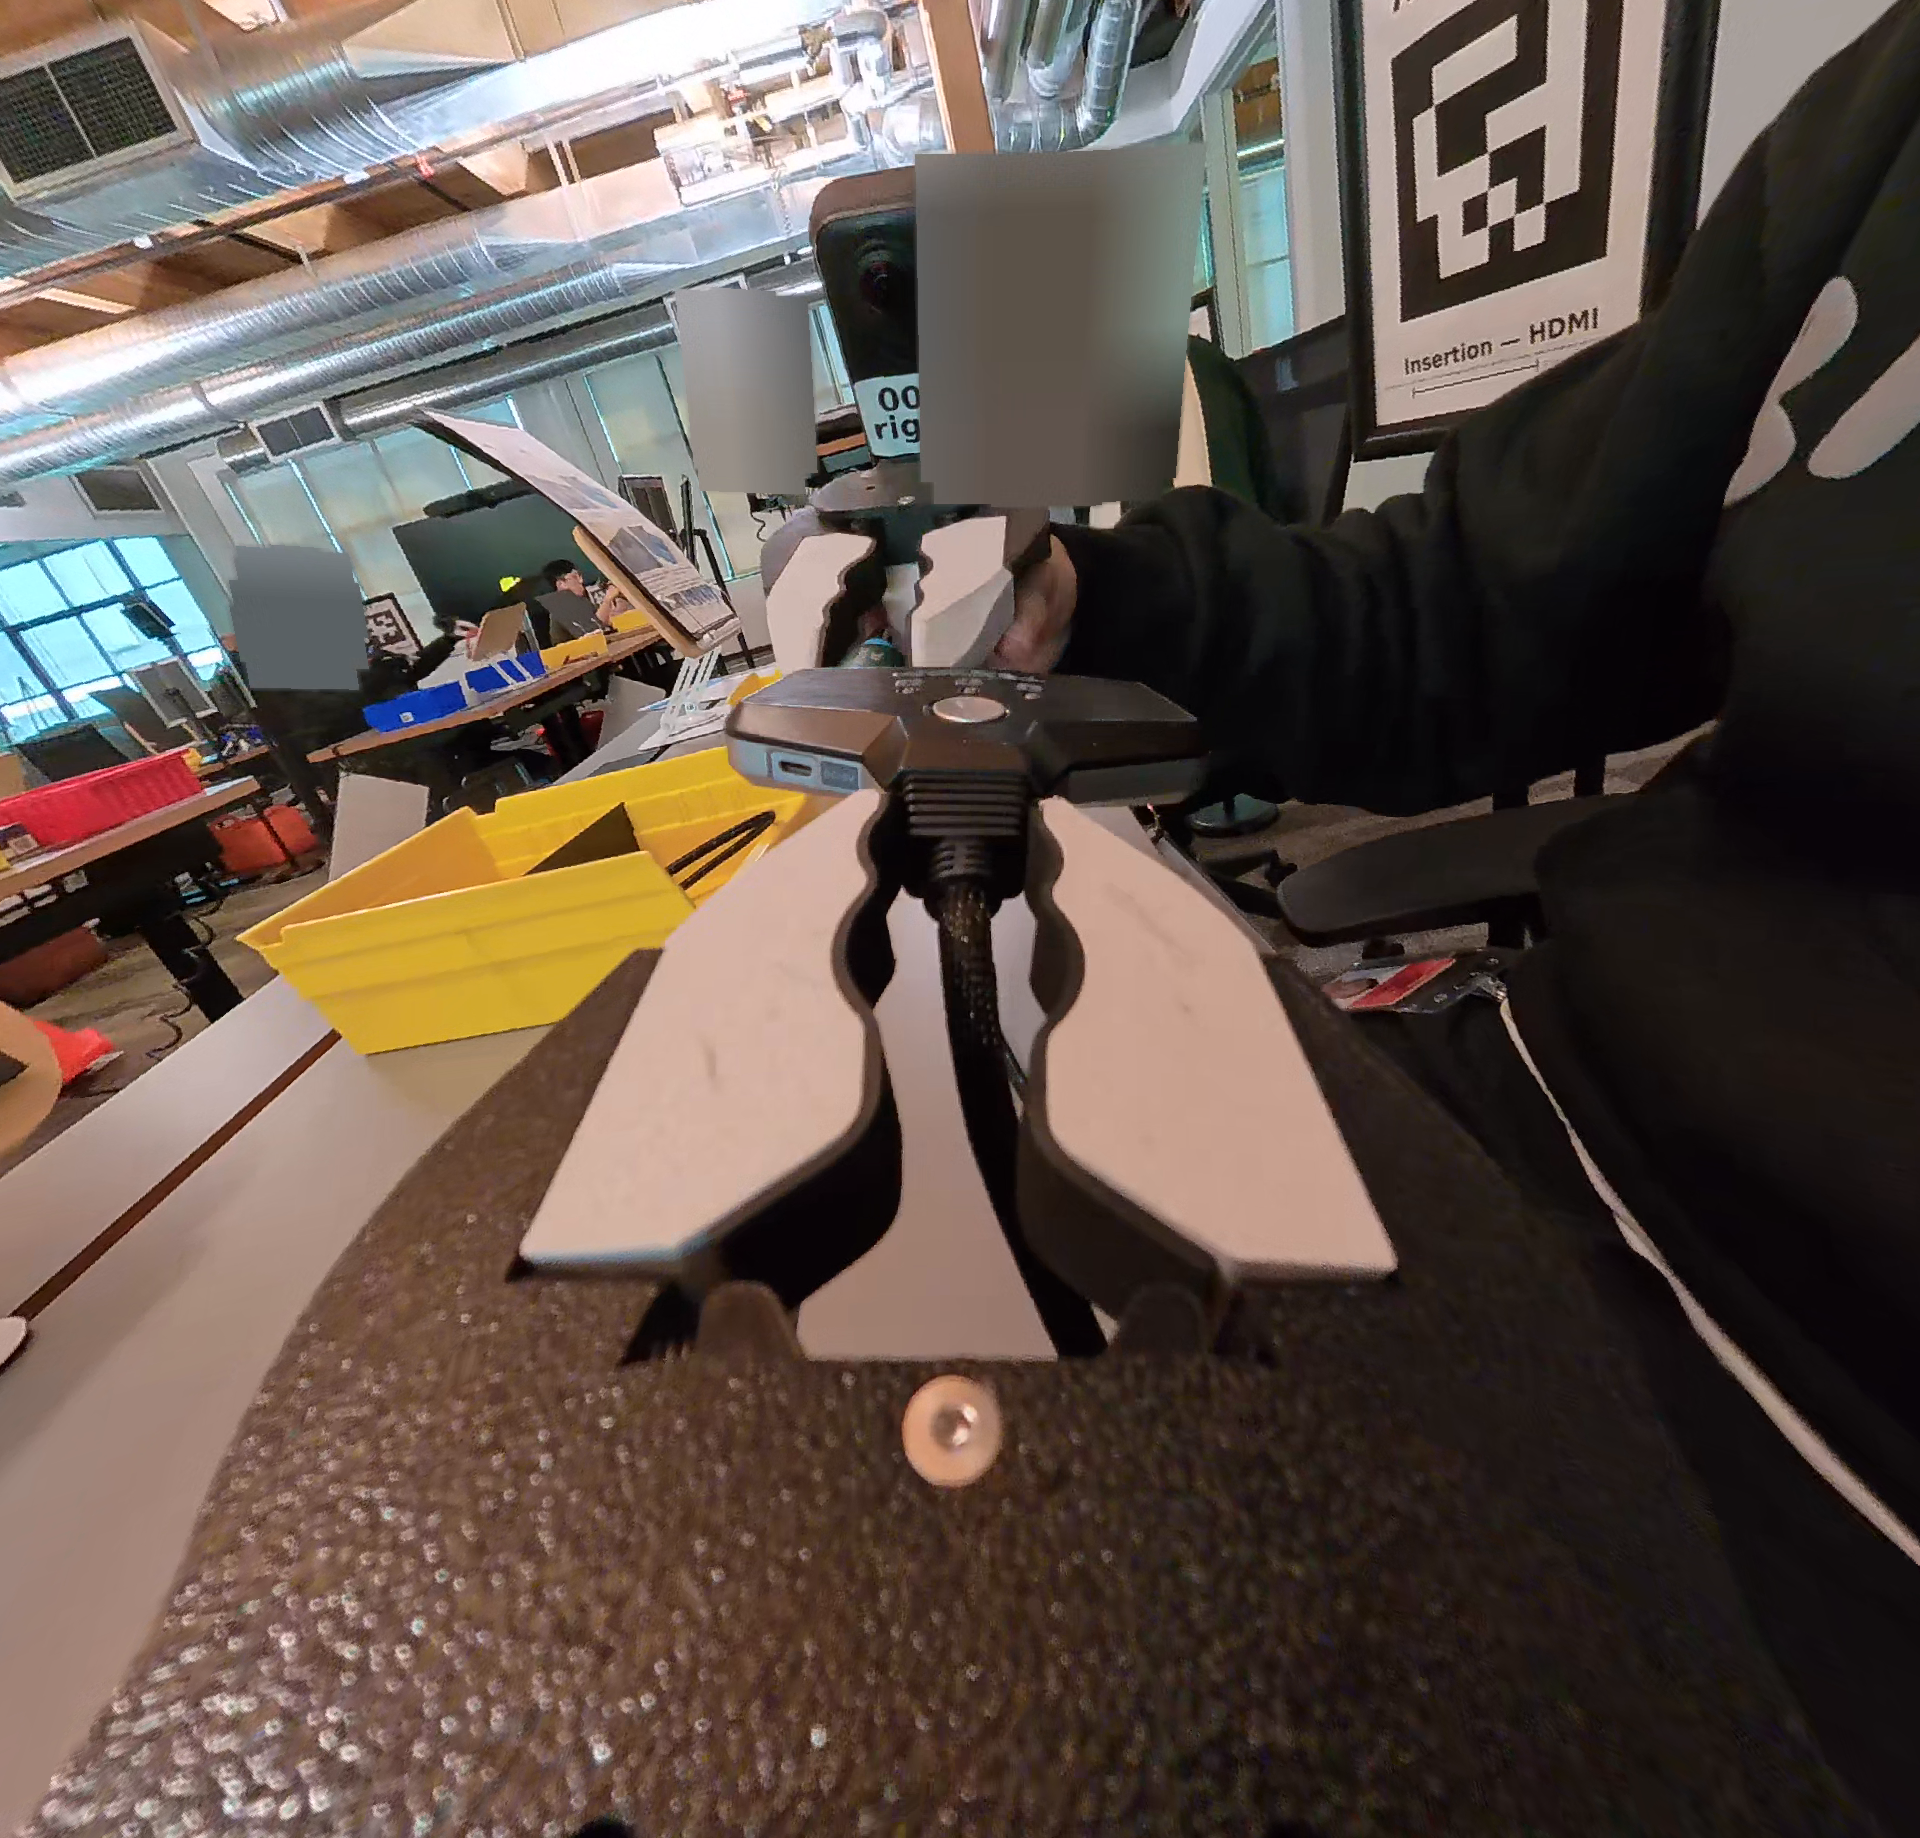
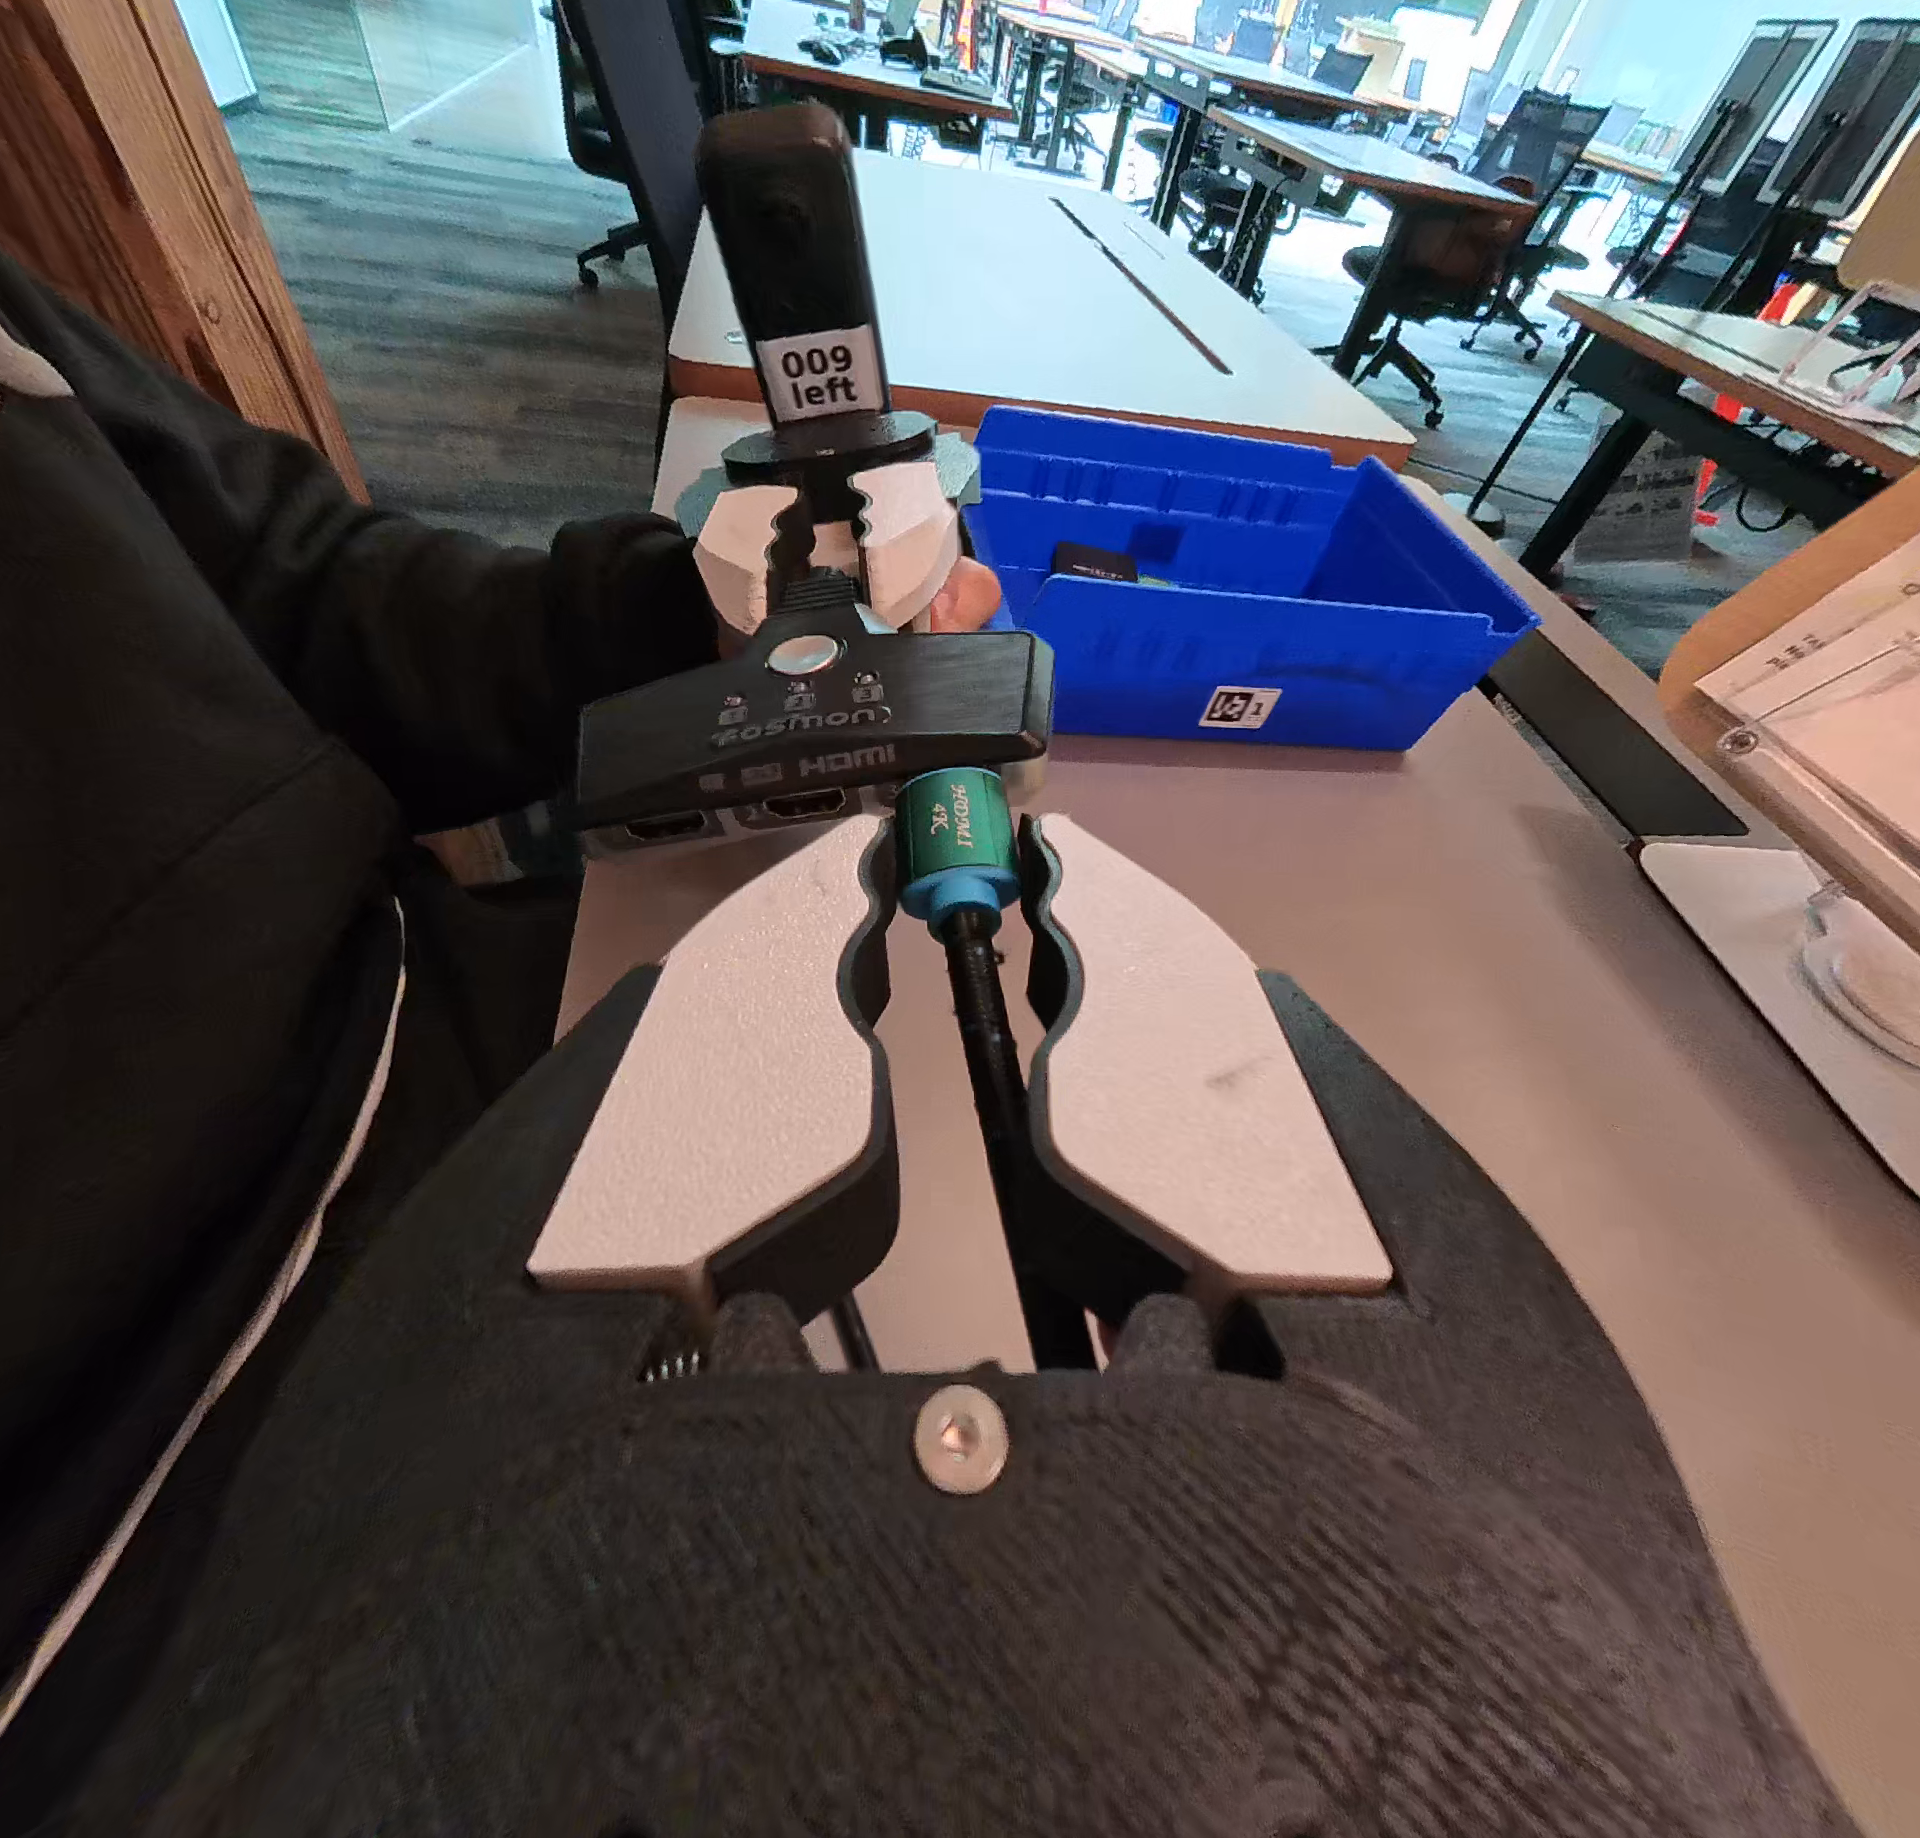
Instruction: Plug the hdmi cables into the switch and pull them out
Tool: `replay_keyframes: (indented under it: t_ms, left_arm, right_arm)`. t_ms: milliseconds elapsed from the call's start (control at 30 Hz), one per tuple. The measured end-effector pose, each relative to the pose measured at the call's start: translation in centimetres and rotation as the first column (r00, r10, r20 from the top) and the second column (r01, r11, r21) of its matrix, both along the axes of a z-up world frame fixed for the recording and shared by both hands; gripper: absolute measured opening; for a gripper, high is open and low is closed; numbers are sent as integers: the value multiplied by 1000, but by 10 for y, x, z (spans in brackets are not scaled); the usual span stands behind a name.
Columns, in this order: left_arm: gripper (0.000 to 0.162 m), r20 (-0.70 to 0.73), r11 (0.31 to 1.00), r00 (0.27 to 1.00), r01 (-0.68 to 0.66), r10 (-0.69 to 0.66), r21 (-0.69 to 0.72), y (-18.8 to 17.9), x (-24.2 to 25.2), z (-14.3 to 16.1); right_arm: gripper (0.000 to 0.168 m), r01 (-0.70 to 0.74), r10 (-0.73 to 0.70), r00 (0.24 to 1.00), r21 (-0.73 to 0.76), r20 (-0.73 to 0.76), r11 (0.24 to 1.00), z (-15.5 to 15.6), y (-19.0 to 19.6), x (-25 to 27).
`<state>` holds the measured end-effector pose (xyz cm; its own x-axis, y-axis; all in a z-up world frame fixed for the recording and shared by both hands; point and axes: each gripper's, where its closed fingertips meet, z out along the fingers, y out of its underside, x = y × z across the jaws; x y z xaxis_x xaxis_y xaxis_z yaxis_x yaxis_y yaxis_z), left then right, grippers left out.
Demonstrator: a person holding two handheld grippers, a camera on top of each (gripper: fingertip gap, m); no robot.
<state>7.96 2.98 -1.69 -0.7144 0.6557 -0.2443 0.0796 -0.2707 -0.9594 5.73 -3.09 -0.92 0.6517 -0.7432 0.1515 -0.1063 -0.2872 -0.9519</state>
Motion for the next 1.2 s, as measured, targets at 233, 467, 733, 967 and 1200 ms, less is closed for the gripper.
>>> replay_keyframes:
  t_ms: [233,467,733,967,1200]
  left_arm:
    - [23,4,1000,1000,21,-21,-22,3,-3,1]
    - [22,-4,999,999,38,-38,-31,3,-5,3]
    - [23,-16,999,999,45,-45,-13,1,-4,0]
    - [23,-27,998,998,62,-63,-3,2,-2,0]
    - [23,-37,997,997,73,-73,7,3,1,1]
  right_arm:
    - [23,-20,20,1000,89,-1,996,-4,6,-1]
    - [22,-14,4,998,138,68,990,5,6,-4]
    - [23,27,-40,992,109,119,994,4,4,-3]
    - [23,37,-56,985,119,161,992,4,6,-2]
    - [23,41,-72,976,149,205,988,4,8,1]
